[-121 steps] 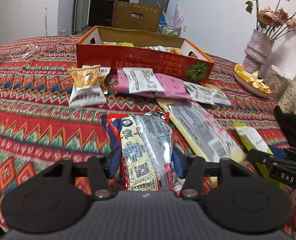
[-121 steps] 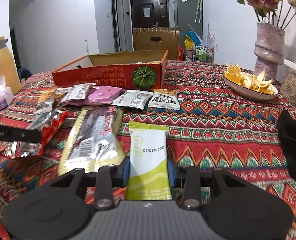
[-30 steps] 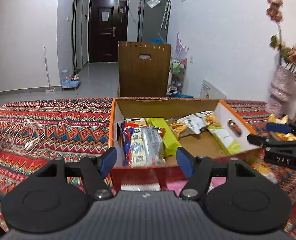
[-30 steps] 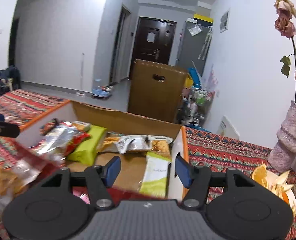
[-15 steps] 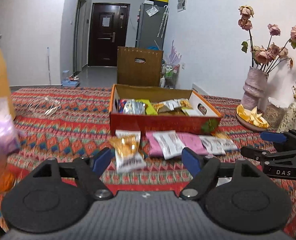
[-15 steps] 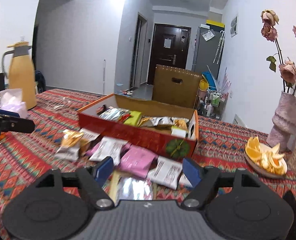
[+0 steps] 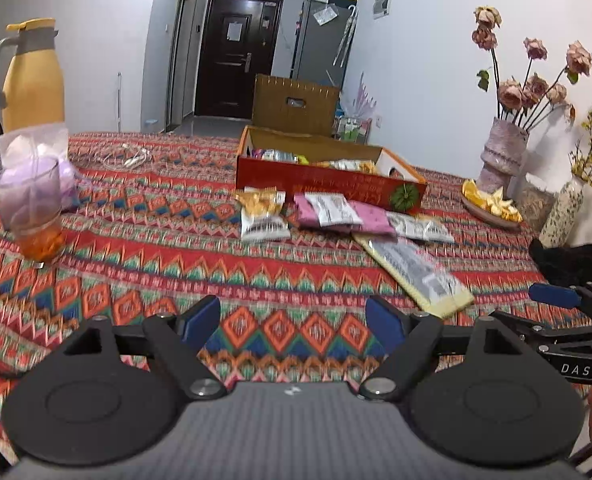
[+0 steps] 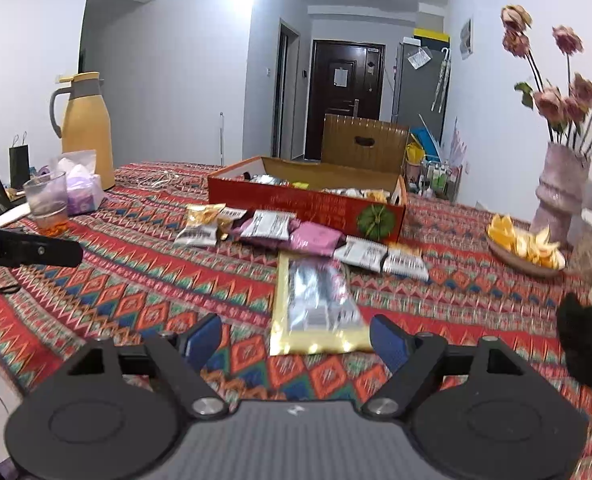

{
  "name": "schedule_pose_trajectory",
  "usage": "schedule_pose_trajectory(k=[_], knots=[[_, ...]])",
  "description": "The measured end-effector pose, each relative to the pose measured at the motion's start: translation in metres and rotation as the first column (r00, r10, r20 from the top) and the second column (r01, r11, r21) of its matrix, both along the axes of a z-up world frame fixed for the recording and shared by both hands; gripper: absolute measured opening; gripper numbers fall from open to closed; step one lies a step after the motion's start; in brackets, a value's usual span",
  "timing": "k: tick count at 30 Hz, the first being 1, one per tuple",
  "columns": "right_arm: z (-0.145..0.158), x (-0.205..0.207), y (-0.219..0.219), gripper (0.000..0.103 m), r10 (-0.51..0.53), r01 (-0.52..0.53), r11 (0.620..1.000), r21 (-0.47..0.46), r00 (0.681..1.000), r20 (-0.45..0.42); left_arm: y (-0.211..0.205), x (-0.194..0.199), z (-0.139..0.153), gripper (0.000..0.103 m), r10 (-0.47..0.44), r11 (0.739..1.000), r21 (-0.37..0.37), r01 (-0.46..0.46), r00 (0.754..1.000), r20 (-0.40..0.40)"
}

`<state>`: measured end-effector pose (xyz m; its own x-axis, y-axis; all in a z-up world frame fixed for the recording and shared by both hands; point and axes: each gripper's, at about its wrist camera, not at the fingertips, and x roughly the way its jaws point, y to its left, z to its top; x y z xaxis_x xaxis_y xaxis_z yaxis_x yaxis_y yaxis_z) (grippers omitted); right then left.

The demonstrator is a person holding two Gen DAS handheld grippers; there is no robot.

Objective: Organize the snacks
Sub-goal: 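Withdraw both tools back toward the snack pile, then grasp a white packet with the right tool while the left tool grasps a cracker packet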

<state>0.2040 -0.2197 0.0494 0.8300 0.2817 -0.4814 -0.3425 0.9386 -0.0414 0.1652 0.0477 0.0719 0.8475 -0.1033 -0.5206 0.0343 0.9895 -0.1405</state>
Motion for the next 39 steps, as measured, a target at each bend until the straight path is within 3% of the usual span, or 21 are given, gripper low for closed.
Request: schedule_pose_trajectory(k=[10, 20, 26, 34, 39], knots=[[-0.031, -0.029, -0.003, 0.081, -0.018, 0.019, 1.0, 0.01, 0.997, -0.074, 0.0, -0.014, -0.022, 0.082, -0.002, 1.0, -0.007, 0.002, 0.998, -0.064], [-0.028, -0.001, -0.002, 0.081, -0.028, 0.03, 0.999, 0.019, 0.996, -0.085, -0.001, 0.025, -0.026, 0.082, -0.011, 1.0, -0.013, 0.01, 0.996, -0.093], [-0.026, 0.037, 0.007, 0.081, -0.017, 0.017, 1.0, 0.006, 0.995, -0.098, 0.004, 0.071, -0.026, 0.082, -0.001, 1.0, -0.006, 0.0, 0.995, -0.095], [-0.011, 0.106, 0.03, 0.08, 0.018, -0.02, 1.0, -0.011, 0.996, -0.09, 0.011, 0.165, -0.019, 0.081, -0.013, 1.0, 0.018, 0.014, 0.996, -0.087], [-0.004, 0.155, 0.052, 0.079, 0.06, -0.062, 0.998, -0.015, 0.995, -0.084, 0.018, 0.228, -0.032, 0.069, -0.002, 1.0, 0.023, 0.004, 0.994, -0.11]])
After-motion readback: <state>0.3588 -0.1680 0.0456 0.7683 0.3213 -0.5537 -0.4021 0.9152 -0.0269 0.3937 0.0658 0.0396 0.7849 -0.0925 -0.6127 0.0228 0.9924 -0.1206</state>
